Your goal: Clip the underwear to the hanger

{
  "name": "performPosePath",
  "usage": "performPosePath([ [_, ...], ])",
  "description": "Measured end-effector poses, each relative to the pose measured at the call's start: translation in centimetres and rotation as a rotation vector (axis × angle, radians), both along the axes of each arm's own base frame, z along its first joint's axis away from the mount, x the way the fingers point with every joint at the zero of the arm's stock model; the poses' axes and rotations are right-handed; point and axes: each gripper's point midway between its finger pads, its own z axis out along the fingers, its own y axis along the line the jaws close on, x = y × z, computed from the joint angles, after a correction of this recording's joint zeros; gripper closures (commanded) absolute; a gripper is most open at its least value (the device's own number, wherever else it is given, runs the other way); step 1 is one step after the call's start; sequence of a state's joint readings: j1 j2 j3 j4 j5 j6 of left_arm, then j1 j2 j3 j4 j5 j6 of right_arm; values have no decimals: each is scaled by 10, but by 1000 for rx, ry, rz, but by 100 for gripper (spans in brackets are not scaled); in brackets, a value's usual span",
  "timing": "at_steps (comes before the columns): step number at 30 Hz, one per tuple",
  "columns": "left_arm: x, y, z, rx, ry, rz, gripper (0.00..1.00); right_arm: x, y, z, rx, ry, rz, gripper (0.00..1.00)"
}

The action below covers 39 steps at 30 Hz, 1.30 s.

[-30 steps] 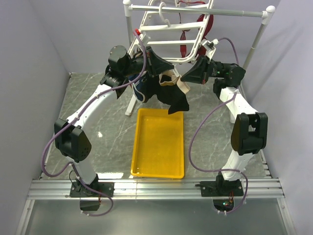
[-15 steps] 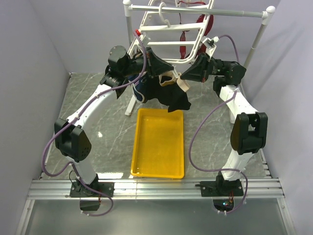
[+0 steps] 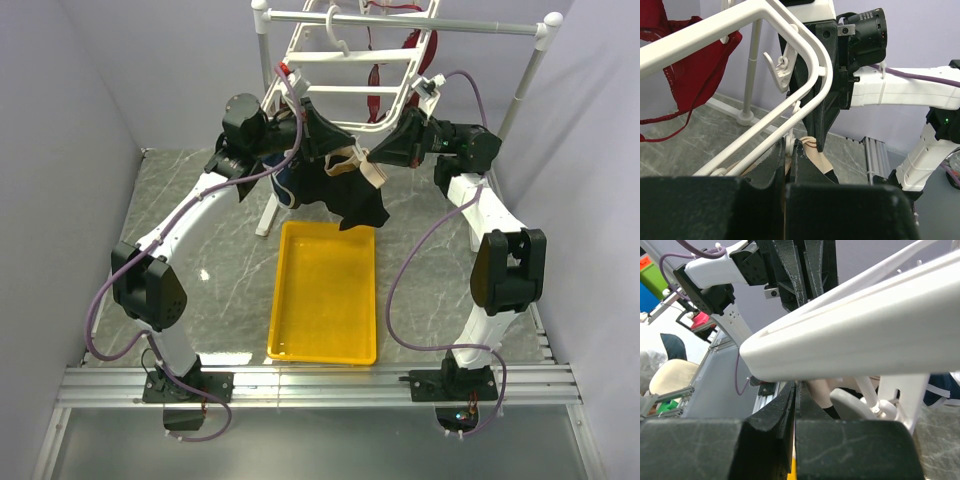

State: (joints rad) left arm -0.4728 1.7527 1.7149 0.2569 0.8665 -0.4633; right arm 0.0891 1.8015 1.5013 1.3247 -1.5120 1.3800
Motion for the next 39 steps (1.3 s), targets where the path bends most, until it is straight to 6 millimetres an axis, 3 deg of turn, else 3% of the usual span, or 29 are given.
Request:
performPosePath([
  [7, 1, 0, -3, 13, -24, 3, 96, 0, 0, 0, 0, -1, 1, 100],
  [12, 1, -1, -4, 21, -34, 1, 70, 0, 0, 0, 0, -1, 1, 100],
  [22, 0, 1, -7, 22, 9, -5, 51, 0, 0, 0, 2, 0, 0, 100],
  [29, -3, 5, -10, 9, 61, -25, 14, 1, -1, 0, 1, 6, -3, 100],
  [32, -3, 11, -15, 8, 80, -15, 6, 2, -3, 1, 1, 14, -9, 100],
  [35, -5, 21, -18, 3, 95, 4, 4, 4, -6, 1, 0, 28, -17, 100],
  [39, -11, 34, -16, -5, 88, 33, 1, 5, -11, 1, 0, 53, -27, 85],
])
